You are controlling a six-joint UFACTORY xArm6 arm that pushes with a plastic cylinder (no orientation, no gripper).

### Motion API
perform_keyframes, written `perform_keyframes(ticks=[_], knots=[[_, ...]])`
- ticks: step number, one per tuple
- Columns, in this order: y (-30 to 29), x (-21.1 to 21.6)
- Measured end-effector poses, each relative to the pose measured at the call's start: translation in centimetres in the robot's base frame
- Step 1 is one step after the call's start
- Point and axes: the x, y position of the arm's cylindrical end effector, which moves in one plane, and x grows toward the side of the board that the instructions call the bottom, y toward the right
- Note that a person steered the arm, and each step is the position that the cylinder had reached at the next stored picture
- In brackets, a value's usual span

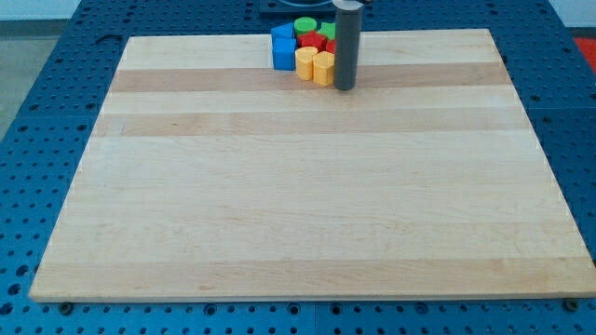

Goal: Separate the yellow hexagon from the group of blocks

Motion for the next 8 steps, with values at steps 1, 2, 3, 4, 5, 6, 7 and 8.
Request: perform_keyframes(ticks=[1, 2, 3, 4, 5, 6, 7, 8], knots=[[-1.5, 4.9], [-12.0, 6.8], [-23.8, 5.4], [-33.4, -1.1], [-36.2, -7.5], [-36.0, -13.2], [-35.5, -13.3], [-34.8, -13.4]])
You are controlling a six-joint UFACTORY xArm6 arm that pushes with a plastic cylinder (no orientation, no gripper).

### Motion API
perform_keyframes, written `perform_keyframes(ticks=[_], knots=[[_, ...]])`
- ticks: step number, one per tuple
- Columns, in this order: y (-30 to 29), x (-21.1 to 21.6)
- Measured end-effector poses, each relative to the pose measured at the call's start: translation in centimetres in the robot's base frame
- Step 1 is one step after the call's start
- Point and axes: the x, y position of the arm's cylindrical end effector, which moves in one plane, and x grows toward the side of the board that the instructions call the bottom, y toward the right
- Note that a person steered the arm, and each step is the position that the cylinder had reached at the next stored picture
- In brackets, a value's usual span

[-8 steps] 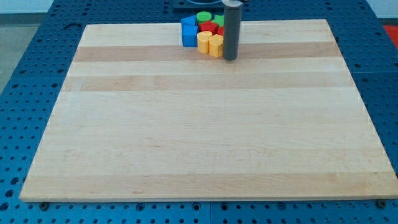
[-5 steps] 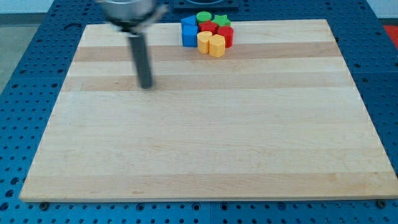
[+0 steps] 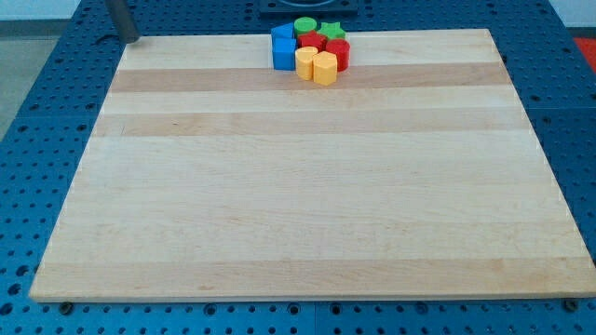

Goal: Separate the yellow hexagon from the group of blocks

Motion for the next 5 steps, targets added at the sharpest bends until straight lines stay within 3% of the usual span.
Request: perform_keyframes(ticks=[1, 2, 5], knots=[[3.7, 0.1], [11.6, 0.1], [18.2, 0.0]])
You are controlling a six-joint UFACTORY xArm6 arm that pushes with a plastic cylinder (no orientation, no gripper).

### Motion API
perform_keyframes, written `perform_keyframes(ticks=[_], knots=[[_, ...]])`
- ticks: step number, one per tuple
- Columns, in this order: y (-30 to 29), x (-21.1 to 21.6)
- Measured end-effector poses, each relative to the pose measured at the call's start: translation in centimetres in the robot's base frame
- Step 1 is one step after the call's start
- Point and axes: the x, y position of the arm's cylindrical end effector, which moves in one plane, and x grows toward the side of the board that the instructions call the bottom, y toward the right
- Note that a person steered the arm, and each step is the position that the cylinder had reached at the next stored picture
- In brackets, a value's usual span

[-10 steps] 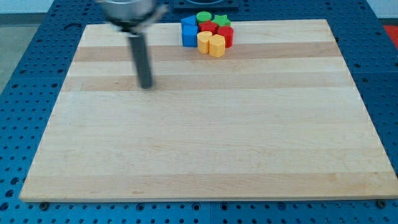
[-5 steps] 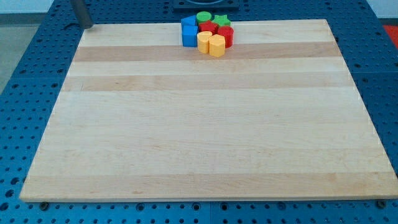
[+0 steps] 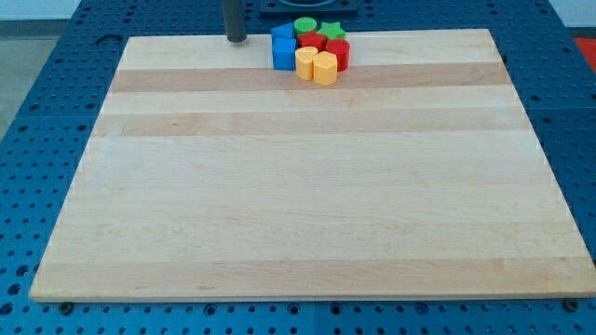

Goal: Separate the yellow hexagon from the group of blocks

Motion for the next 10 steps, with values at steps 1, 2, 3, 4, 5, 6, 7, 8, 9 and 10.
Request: perform_keyframes(ticks=[1, 2, 3, 4, 5, 6, 7, 8, 9, 10], knots=[[6.5, 0.2], [11.6, 1.3], [13.8, 5.5], [14.3, 9.6], [14.3, 12.1], [15.0, 14.2], [16.2, 15.0], [16.3, 15.3], [16.2, 15.8], [18.5, 16.3]])
